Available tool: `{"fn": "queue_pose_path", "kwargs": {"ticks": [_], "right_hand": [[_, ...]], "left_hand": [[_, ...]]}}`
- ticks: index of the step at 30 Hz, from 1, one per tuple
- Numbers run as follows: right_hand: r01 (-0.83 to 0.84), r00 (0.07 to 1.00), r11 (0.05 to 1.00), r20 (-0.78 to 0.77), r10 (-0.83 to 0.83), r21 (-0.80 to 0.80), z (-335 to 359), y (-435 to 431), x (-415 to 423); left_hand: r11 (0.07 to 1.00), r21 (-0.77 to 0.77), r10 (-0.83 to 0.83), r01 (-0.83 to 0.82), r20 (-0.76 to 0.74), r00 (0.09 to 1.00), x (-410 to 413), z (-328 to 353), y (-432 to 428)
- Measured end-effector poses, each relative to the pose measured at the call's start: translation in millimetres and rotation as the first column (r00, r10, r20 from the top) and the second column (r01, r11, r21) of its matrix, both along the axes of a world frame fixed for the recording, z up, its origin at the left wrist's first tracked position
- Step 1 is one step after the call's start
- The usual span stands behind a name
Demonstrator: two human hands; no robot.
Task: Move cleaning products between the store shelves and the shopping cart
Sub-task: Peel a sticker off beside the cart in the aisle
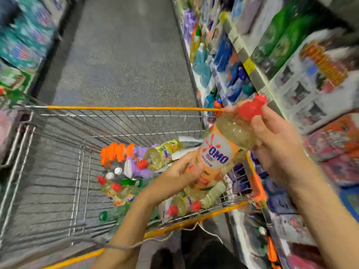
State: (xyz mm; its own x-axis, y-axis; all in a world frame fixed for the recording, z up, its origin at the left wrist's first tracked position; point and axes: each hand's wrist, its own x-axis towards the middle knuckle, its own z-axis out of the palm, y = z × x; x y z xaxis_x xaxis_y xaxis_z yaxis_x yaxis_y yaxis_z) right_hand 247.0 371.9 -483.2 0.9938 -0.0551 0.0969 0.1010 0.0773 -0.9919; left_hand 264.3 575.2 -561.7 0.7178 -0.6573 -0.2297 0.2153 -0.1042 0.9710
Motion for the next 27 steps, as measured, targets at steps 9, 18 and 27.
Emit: {"fn": "queue_pose_path", "kwargs": {"ticks": [9, 18, 27], "right_hand": [[0.096, 0.986, 0.988, -0.147, -0.078, 0.117, -24.6, 78.3, -43.7], [0.228, 0.972, 0.946, -0.117, -0.205, 0.230, -29.4, 120.2, -66.4], [0.234, 0.970, 0.942, -0.130, -0.208, 0.242, -17.6, 113.6, -66.9]], "left_hand": [[0.896, -0.163, 0.385, -0.412, -0.175, 0.906, -50.2, 33.5, 15.9], [0.866, -0.123, 0.480, -0.486, -0.071, 0.874, -51.8, 54.8, 36.8], [0.858, -0.123, 0.497, -0.499, -0.049, 0.866, -52.0, 65.3, 28.6]]}}
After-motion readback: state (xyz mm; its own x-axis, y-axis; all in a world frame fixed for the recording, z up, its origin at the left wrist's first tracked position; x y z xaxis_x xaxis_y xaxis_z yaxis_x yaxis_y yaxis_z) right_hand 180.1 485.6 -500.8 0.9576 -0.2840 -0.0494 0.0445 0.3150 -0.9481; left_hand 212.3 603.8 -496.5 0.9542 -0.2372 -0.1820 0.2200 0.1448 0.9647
